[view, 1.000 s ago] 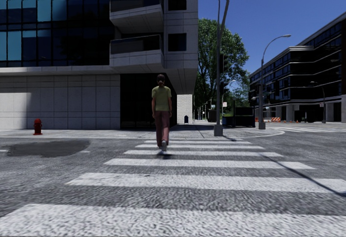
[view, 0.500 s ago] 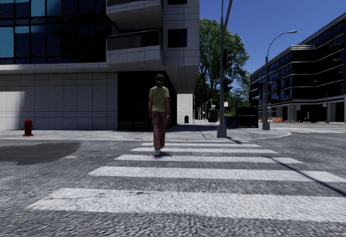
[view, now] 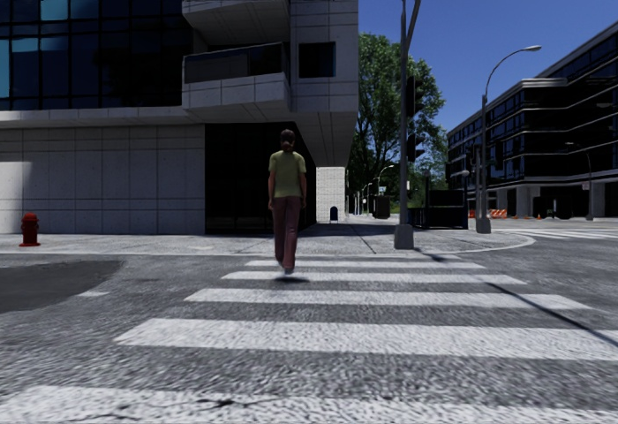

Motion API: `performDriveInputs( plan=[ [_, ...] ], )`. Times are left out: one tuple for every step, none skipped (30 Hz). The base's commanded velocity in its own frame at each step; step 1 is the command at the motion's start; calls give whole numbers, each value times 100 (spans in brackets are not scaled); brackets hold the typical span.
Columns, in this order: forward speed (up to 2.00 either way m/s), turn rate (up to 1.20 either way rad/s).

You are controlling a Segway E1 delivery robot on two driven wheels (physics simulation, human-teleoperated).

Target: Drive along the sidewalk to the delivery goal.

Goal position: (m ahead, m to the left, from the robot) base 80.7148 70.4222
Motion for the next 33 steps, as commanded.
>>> performDriveInputs(
  plan=[
    [121,0],
    [121,0],
    [121,0],
    [121,0],
    [121,0],
    [121,0],
    [121,0],
    [121,0],
    [121,0],
    [121,0],
    [121,0],
    [121,0],
    [121,0],
    [121,0],
    [121,0],
    [121,0],
    [121,0],
    [121,0],
    [121,0],
    [121,0],
    [121,0],
    [121,0],
    [121,0],
    [121,0],
    [121,0],
    [122,0],
    [122,0],
    [122,0],
    [122,0],
    [122,0],
    [122,0],
    [122,0],
    [123,0]
  ],
)
